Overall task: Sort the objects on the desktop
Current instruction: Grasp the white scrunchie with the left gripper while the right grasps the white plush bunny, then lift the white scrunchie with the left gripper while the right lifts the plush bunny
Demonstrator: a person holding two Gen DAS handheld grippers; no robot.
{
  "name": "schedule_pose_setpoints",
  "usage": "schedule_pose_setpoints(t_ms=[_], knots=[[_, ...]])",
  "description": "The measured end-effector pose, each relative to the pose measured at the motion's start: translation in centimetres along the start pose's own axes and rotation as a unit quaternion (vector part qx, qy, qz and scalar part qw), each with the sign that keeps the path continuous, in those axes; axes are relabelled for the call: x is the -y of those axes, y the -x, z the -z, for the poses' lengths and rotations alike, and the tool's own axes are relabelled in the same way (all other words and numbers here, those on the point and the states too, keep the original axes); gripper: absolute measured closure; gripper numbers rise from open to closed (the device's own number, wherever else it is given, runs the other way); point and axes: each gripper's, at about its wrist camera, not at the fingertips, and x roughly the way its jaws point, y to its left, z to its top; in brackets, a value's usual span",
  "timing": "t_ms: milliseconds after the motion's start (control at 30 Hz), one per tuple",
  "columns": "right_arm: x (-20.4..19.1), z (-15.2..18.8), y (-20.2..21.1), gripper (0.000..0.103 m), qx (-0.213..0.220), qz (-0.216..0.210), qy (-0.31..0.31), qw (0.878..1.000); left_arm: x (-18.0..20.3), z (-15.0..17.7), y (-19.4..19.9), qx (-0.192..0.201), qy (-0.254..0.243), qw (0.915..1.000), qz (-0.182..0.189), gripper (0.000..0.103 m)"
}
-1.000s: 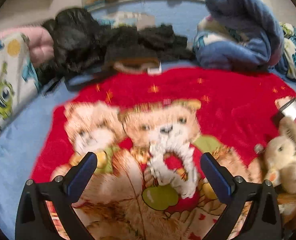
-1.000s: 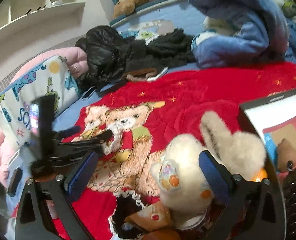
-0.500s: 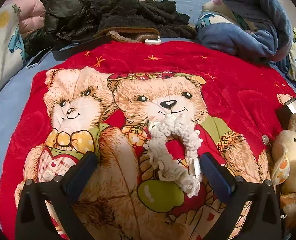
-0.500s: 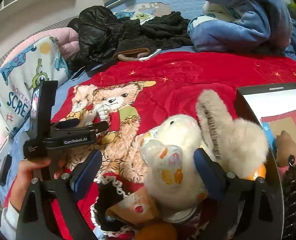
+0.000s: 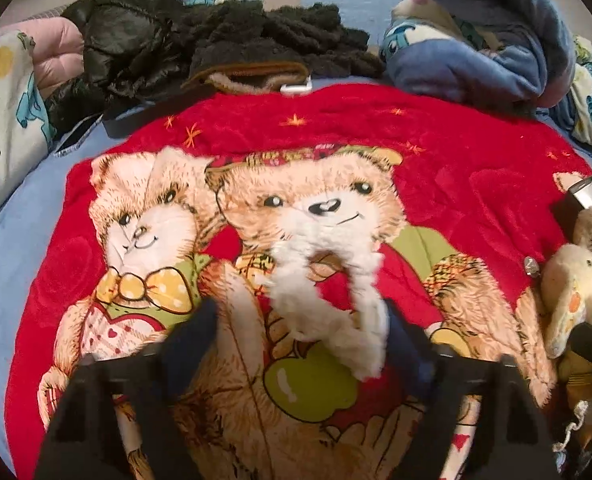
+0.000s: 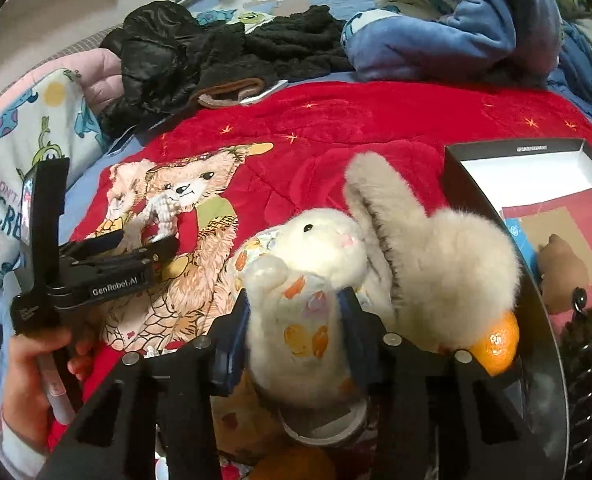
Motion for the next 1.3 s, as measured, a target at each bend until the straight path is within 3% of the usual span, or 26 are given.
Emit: schedule_pose_setpoints(t_ms=[33, 100, 300, 600, 933, 1300], knots=[[-0.2, 0.1, 0.1, 0.062, 0.001, 0.004, 0.004, 1.000, -0.1, 0.0, 0.2, 0.003, 0.001, 1.0000, -0.001, 0.041], [-0.7, 0.1, 0.1, 0.062, 0.004, 0.010, 0.010, 1.000, -0.4, -0.1, 0.4, 0.009, 0.010, 0.9999, 0.008, 0.060], [-0.3, 0.2, 0.4, 0.063, 0.019, 0.003, -0.002, 1.000, -0.9, 0.0, 0.8, 0.017, 0.021, 0.9993, 0.027, 0.086], [0.3, 0.2, 0.8, 0.064, 0.036, -0.010, -0.018, 0.999, -0.8, 0.0, 1.4, 0.036, 0.018, 0.9987, 0.032, 0.091], [0.6, 0.2, 1.8, 0.066, 0.059, -0.018, -0.037, 0.997, 0.7, 0.0, 4.4, 0.087, -0.018, 0.9949, 0.046, 0.091], [0.0, -0.2, 2.9, 0.068, 0.078, -0.025, -0.027, 0.996, 2.5, 0.1, 6.6, 0.101, -0.031, 0.9903, 0.090, 0.091]])
